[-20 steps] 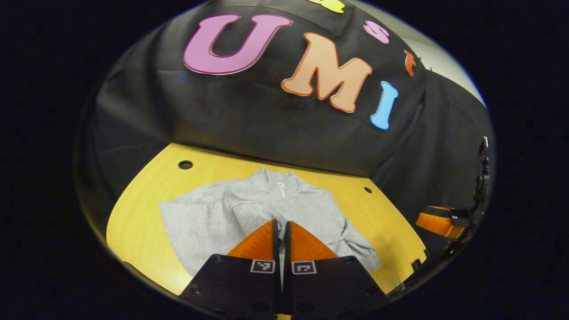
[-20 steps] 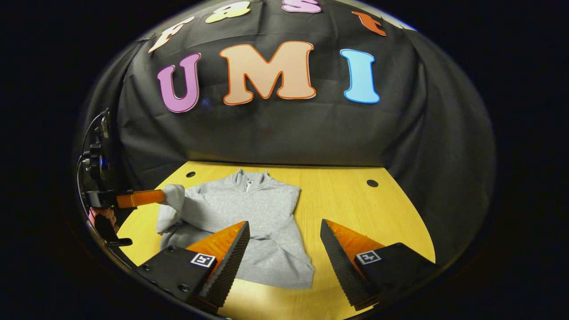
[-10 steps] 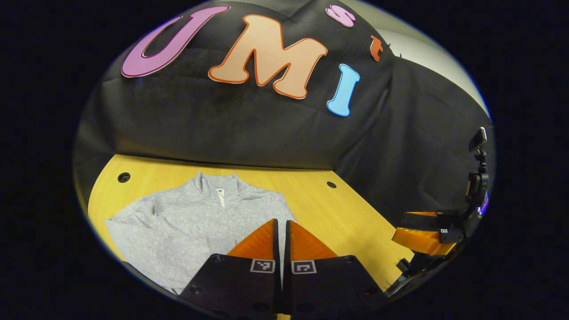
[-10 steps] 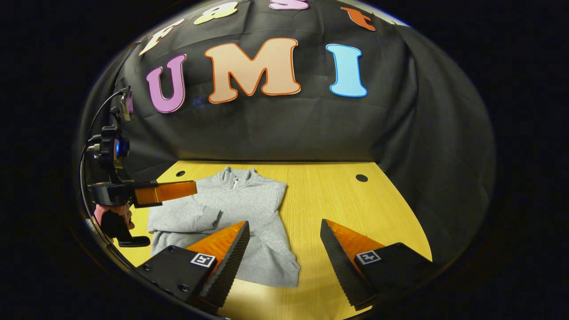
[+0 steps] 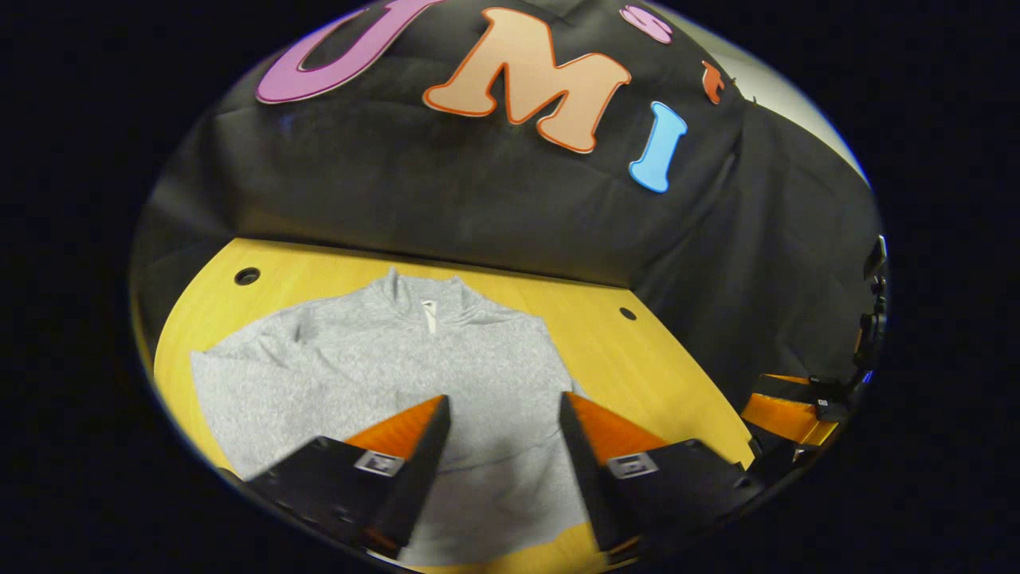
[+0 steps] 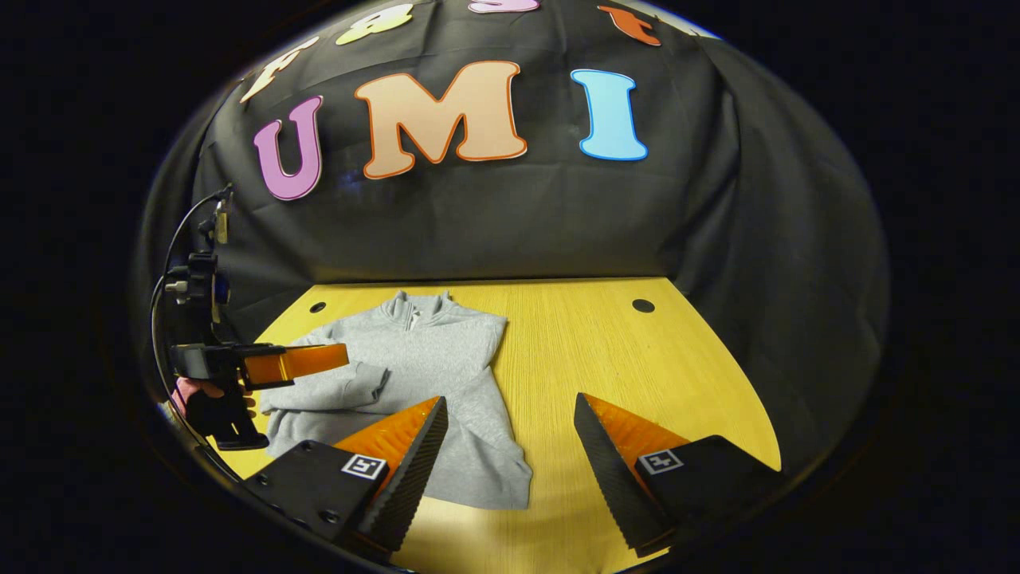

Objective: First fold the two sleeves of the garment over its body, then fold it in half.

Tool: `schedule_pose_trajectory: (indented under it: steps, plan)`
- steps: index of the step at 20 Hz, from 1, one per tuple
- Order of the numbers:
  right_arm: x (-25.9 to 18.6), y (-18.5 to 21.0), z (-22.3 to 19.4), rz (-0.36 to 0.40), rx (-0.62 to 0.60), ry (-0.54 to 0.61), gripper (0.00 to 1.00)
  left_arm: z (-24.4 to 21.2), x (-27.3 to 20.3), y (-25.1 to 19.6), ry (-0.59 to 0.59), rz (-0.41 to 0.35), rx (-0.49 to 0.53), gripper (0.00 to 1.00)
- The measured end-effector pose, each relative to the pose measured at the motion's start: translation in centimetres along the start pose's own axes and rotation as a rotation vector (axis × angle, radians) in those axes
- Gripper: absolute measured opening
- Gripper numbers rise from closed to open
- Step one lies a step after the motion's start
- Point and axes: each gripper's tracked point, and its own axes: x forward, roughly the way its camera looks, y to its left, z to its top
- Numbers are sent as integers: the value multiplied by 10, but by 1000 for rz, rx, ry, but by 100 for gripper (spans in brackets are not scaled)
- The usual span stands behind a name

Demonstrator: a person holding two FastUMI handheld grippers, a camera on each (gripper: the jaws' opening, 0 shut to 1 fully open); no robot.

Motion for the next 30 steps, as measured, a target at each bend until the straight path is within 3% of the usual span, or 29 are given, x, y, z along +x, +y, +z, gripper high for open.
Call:
schedule_pose_trajectory:
  steps: [1,3,10,18,28,29,30]
  plan:
    - [0,0,-7,4,-5,9,96,-7,-4,13,0,22,9,99]
    - [5,1,-21,15,-12,29,97,-20,-20,33,8,59,13,95]
    - [21,-4,-94,47,-53,141,96,-80,-87,90,69,194,36,95]
    - [41,-6,-157,89,-58,261,97,-167,-130,109,183,306,-65,95]
    - [55,7,-177,132,-86,307,99,-179,-126,120,206,395,-53,96]
    - [54,7,-179,129,-92,311,96,-179,-125,121,208,404,-42,95]
    - [54,8,-177,130,-92,307,99,-180,-125,122,212,414,-28,95]
